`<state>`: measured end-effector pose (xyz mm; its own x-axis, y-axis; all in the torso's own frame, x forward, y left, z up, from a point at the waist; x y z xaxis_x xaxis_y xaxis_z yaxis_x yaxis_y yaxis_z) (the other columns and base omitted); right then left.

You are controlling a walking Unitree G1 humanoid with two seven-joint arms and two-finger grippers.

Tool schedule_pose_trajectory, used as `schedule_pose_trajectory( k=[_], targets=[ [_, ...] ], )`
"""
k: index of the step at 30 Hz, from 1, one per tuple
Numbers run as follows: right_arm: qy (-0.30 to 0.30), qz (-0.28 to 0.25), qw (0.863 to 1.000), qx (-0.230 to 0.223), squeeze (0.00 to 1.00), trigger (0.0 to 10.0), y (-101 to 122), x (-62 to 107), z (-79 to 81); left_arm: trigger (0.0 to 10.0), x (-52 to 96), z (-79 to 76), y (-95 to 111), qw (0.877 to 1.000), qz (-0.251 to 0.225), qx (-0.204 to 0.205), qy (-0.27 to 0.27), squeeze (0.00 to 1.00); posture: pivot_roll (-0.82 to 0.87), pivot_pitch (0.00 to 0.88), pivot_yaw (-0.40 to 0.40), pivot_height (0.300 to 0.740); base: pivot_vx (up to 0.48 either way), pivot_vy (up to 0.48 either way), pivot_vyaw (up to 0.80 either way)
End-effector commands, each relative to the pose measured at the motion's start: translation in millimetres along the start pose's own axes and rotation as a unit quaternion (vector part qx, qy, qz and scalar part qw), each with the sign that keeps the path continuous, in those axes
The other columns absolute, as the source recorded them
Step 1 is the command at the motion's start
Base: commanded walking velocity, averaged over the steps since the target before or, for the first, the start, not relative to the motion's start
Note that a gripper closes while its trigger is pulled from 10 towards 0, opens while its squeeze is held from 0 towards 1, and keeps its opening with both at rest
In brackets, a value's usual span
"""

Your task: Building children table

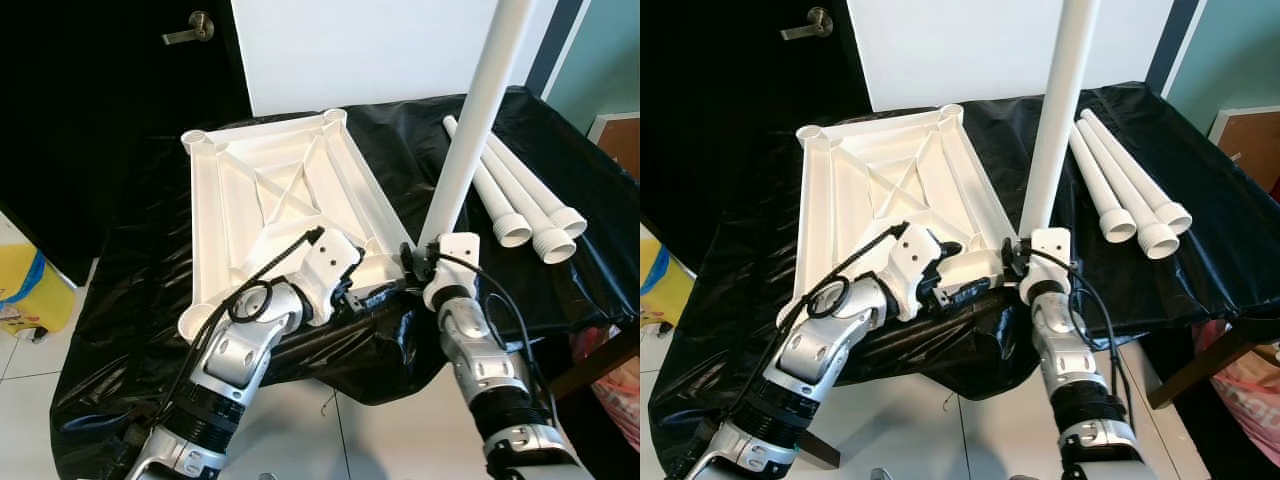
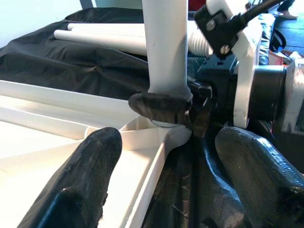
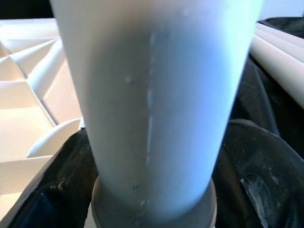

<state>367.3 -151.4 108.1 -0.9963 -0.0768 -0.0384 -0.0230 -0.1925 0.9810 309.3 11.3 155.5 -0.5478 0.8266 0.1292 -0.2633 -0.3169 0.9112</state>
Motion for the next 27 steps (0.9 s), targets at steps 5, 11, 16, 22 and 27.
schedule_pose_trajectory(
  k=[5,11,16,22,27],
  targets=[
    [0.098,0.009,0.995,0.029,0.0,10.0,2,-0.9,-0.7,10.0,-2.8,-4.6,3,1.0,-0.007,-0.002,-0.009,0.0,-0.13,0.0,0.025,0.74,0.0,0.0,0.0],
    [0.186,0.029,0.981,0.042,0.0,10.0,11,-11.0,2.5,10.0,-3.5,-2.3,2,1.0,-0.003,-0.009,-0.005,0.0,-0.12,0.0,0.028,0.74,0.0,0.0,0.0],
    [0.224,0.047,0.972,0.057,0.0,10.0,14,-16.4,5.3,10.0,-3.6,-2.5,4,1.0,-0.005,-0.01,-0.004,0.0,-0.11,0.0,0.028,0.74,0.0,0.0,0.0],
    [0.25,0.063,0.964,0.061,0.0,4.0,11,-18.4,5.8,10.0,-2.9,-1.2,4,1.0,-0.006,-0.012,-0.003,0.0,-0.11,0.0,0.026,0.74,0.0,0.0,0.0],
    [0.249,0.079,0.964,0.059,0.0,0.0,6,-17.9,-1.9,10.0,-2.8,-1.0,5,1.0,-0.006,-0.014,-0.002,0.0,-0.1,0.0,0.023,0.74,0.0,0.0,0.0]
  ],
)
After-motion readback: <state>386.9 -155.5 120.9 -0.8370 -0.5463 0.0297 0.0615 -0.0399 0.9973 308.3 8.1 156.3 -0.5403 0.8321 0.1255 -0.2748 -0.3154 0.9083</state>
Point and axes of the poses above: a point about 5 cm out from each wrist's last joint towards the gripper, its own x axis pointing back from the gripper into the wrist, its own y axis along the axis of the wrist's last joint, z = x × y, the point moved 4 cm from there along -x, pointing out of the wrist towards the gripper, and after that the axes turned 12 degrees about -x, right-handed, at the moved point
